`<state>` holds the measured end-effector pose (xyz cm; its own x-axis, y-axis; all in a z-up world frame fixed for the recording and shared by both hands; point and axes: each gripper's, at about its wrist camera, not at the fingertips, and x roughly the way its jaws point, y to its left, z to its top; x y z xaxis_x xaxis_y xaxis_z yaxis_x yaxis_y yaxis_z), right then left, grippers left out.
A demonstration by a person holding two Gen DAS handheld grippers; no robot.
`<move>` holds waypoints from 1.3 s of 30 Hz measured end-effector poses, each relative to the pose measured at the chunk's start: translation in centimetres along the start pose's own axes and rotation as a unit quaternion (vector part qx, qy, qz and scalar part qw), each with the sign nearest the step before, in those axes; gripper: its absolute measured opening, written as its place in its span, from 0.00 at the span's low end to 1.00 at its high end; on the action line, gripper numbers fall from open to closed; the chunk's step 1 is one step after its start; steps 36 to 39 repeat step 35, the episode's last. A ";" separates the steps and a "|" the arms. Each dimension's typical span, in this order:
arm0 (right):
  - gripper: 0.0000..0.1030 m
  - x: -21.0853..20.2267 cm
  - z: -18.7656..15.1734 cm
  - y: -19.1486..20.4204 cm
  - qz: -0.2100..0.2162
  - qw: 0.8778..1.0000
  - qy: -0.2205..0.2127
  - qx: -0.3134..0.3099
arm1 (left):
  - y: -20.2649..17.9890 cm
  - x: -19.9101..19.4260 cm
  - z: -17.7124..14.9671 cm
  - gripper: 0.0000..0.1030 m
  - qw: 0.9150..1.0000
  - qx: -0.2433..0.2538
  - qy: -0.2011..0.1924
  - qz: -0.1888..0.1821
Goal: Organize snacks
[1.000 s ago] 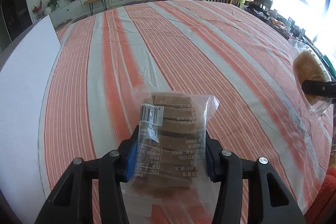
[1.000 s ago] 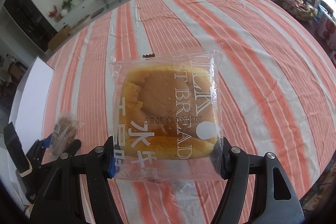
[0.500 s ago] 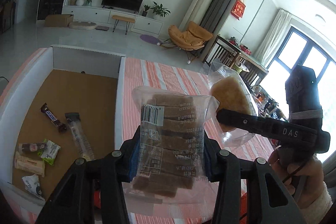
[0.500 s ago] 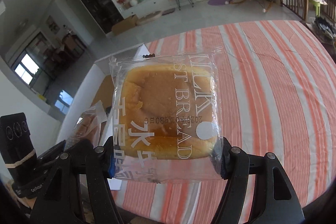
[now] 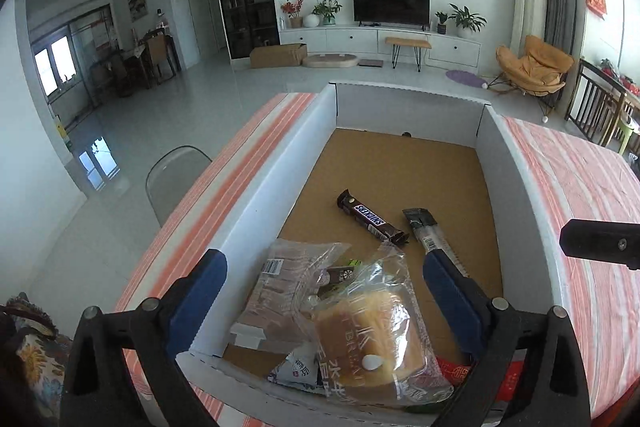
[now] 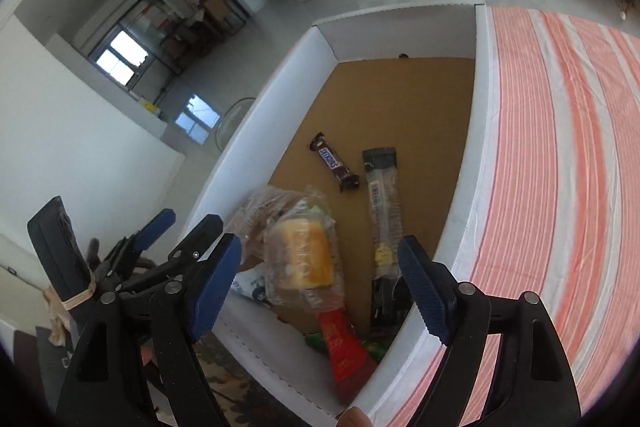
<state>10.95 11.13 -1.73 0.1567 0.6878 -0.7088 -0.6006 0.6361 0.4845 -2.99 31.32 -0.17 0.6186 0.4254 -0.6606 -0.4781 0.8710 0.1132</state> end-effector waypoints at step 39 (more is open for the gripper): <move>0.81 -0.7 -3.5 4.9 -0.166 0.977 0.008 -0.133 | -1.7 -1.1 -0.7 1.00 0.999 -0.010 0.037 0.036</move>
